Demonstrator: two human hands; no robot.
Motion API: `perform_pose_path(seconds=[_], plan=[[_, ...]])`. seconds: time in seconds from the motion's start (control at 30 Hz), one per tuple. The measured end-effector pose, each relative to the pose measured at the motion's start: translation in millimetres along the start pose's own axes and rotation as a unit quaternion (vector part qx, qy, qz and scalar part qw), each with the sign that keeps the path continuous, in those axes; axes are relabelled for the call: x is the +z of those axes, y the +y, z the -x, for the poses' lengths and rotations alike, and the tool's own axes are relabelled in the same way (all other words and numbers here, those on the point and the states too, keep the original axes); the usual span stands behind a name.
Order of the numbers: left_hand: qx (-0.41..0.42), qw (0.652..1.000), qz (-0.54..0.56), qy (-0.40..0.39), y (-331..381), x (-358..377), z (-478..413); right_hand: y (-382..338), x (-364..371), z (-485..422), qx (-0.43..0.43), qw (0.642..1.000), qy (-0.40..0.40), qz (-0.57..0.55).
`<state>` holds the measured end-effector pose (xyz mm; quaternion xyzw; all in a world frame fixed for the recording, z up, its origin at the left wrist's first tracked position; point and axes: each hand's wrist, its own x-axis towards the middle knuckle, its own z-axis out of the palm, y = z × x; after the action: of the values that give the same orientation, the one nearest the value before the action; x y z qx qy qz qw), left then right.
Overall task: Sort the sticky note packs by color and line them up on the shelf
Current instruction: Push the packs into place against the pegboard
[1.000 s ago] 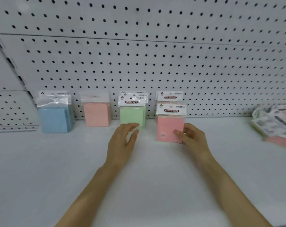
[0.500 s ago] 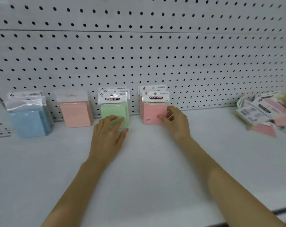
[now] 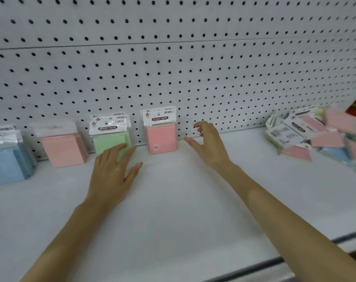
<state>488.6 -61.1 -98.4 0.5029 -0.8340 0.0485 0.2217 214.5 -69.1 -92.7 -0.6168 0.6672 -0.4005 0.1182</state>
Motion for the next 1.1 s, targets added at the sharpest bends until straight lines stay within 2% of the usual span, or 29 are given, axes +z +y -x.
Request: perform_pose_path(seconds=[0.13, 0.23, 0.33, 0.47, 0.57, 0.67, 0.77, 1.1], plan=[[0.050, 0.999, -0.013, -0.009, 53.0, -6.9, -33.1, 47.1, -81.3, 16.2, -0.100, 0.975, -0.068, 0.187], [0.070, 0.997, 0.014, -0.024, 117.3, 7.2, -58.8, 106.3, -154.0, 33.6, -0.096, 0.954, -0.102, 0.264], [0.084, 0.994, 0.059, -0.046, 187.7, 35.7, -80.9, 170.6, -226.7, 46.8, -0.049, 0.949, -0.127, 0.285], [0.120, 0.987, 0.082, -0.074, 278.0, 77.5, -111.3, 240.3, -306.3, 62.5, -0.022, 0.958, -0.085, 0.273], [0.096, 0.984, 0.131, -0.080, 329.3, 105.6, -129.3, 282.7, -346.9, 73.8, 0.023, 0.966, -0.077, 0.245], [-0.008, 0.969, 0.219, -0.118, 361.6, 127.8, -142.0, 309.5, -366.7, 79.3, 0.028, 0.969, -0.093, 0.228], [-0.078, 0.960, 0.237, -0.123, 376.1, 140.4, -149.6, 324.5, -369.0, 77.5, -0.002, 0.965, -0.096, 0.245], [-0.096, 0.968, 0.202, -0.116, 391.0, 145.2, -153.7, 340.4, -362.2, 64.0, -0.052, 0.959, -0.058, 0.274]])
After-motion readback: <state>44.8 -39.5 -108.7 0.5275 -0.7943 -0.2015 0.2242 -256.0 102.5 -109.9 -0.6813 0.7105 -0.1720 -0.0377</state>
